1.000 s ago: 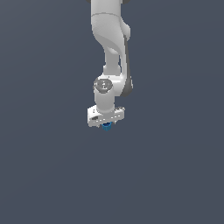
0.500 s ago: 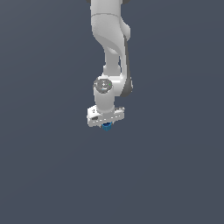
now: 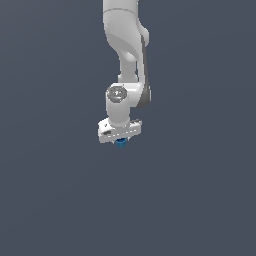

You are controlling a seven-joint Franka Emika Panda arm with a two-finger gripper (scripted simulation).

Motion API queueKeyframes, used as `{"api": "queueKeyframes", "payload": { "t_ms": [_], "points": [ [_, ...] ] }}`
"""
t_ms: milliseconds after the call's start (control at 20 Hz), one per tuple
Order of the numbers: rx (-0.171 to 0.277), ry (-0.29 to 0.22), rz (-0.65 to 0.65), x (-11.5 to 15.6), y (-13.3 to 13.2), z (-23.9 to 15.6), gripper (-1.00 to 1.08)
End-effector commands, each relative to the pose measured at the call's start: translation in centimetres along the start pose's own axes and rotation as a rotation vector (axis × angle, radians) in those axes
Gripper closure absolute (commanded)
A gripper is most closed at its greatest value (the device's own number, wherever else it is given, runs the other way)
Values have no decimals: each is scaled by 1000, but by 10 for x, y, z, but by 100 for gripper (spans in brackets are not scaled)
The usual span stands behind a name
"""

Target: Pick up the object and move it to a goal position.

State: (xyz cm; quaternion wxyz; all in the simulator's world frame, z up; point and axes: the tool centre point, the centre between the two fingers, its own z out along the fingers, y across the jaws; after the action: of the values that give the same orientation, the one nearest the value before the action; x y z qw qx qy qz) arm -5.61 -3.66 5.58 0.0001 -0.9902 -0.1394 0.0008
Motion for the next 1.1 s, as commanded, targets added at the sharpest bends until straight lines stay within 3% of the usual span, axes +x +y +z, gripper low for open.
{"api": "queueKeyframes", "payload": {
  "t_ms": [0, 400, 1050],
  "points": [
    [-1, 2, 0, -1, 3, -12, 108],
    [0, 2, 0, -10, 17, -74, 108],
    [1, 2, -1, -26, 49, -212, 108]
  ]
}}
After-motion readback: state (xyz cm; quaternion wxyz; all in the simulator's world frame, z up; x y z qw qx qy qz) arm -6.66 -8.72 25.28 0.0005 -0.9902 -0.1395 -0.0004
